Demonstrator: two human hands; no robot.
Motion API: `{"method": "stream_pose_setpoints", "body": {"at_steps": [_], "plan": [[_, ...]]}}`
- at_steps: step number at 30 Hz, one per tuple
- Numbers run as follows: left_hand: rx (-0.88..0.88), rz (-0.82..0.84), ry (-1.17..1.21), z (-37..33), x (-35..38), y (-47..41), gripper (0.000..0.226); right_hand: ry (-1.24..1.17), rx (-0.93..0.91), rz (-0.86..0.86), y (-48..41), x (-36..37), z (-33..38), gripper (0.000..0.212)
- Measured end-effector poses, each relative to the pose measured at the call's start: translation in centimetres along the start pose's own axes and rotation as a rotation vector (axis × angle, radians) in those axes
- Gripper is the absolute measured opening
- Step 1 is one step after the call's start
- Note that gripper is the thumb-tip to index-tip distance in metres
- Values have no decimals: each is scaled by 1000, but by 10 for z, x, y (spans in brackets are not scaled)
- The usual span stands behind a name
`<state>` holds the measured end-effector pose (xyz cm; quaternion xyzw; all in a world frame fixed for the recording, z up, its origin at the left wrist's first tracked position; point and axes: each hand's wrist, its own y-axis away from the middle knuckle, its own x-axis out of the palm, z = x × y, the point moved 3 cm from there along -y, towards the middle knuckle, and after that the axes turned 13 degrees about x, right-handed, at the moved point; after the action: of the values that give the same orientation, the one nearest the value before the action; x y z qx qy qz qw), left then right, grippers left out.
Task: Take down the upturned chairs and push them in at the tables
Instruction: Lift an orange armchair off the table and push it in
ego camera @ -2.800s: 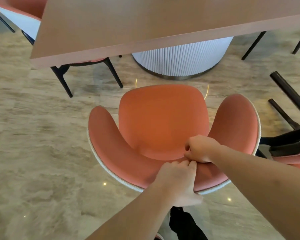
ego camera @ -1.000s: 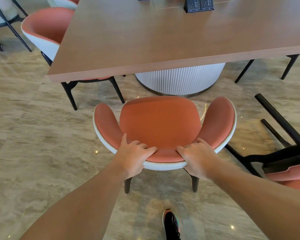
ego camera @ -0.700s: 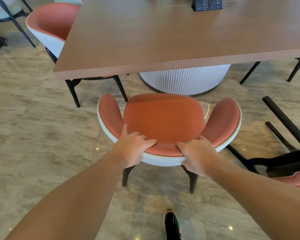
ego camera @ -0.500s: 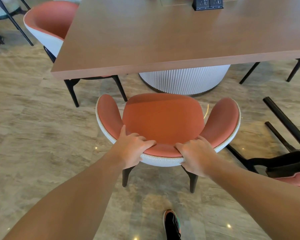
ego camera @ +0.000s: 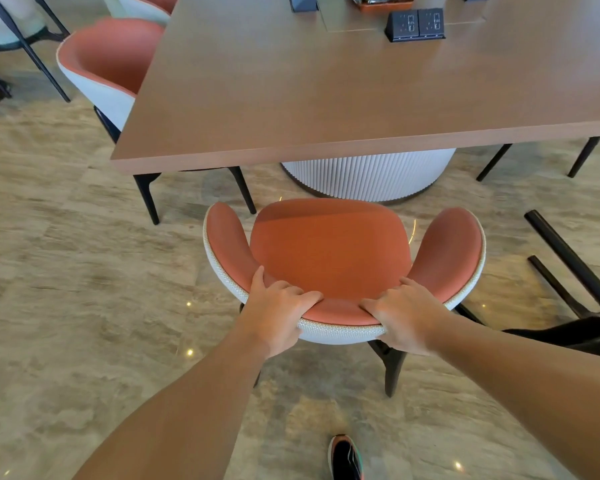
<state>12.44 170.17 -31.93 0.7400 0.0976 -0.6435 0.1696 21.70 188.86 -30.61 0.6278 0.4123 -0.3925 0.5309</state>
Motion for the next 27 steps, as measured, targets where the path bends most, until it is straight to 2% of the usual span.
{"method": "stream_pose_setpoints", "body": {"at_steps": [4, 11, 19, 27], "plan": [[-15, -6, 4, -7, -2, -10, 58, 6, -7, 46, -4, -7, -15, 31], [-54, -35, 1, -25, 4, -28, 56, 20, -28, 9, -7, -6, -41, 26], [-26, -62, -19, -31, 5, -42, 55, 12, -24, 3, -7, 4, -56, 31], [9, 8, -23, -27, 4, -43, 59, -85, 63, -43, 0, 16, -52, 20]]}}
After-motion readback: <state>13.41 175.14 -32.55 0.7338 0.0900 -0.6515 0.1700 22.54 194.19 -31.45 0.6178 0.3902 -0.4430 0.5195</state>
